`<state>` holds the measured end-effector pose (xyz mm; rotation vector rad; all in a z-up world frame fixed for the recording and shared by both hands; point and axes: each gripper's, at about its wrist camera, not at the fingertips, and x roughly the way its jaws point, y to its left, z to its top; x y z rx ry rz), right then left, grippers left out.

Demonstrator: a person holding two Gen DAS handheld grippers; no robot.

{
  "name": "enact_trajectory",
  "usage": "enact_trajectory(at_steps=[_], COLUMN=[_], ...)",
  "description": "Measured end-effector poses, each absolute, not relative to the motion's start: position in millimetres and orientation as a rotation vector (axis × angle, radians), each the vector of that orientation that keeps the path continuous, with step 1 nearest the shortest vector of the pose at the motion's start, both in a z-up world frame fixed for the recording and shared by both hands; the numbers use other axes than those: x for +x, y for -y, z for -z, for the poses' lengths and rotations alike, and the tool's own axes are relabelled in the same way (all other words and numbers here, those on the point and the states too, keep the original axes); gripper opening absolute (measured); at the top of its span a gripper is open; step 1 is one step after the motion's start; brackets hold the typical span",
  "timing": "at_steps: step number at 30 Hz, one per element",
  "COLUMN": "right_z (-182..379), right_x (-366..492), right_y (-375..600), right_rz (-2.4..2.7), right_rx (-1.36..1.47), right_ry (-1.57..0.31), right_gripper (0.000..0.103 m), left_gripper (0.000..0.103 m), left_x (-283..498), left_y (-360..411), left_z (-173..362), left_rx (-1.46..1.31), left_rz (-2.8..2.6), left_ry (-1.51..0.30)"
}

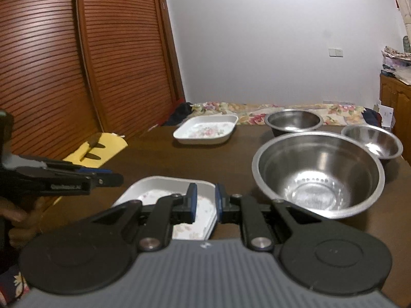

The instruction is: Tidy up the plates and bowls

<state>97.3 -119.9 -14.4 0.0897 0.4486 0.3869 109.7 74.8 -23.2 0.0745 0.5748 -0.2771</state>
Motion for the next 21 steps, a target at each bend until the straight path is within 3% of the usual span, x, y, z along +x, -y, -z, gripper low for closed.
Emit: enact_trajectory(at_steps=[3,7,9,11,13,21], right_z=[-1.9,-30.8,-43.0,-53.5,-60.3,-65.2], right_x=[111.0,139.7,153.9,170.9,184.6,247.9], right_y=[120.5,120.2,117.4,116.5,115.4,98.5], right_rz=[-0.402,-0.435,-0.437,-0.446,-0.471,-0.508], right_rx=[0.078,0.065,0.044,0.037,0.039,0.011], right_ry=[-0.449,-0.459,-0.459,-0.469,-0.474,-0.558], right_gripper=[0.016,0.016,0.017,0.026,0.045,0.045], left_gripper=[0.027,0.040,0.041,0.042,0.045,0.046], left_x=[127.4,156.3,170.5,184.4,198.2,258.9], left_y=[-75.3,-77.5,-80.7,-82.9,-85.6,-95.5], left_z=[13.0,-2.4,-7.6,-11.4,-14.8,-9.0], left_rx=[0.087,0.111,0.111,0.115,0.119,0.099], left_rz=[0.286,0.272,0.271,0.265,0.260,0.257], left_ry=[-0.562,-0.539,-0.536,-0.535,-0.534,-0.576])
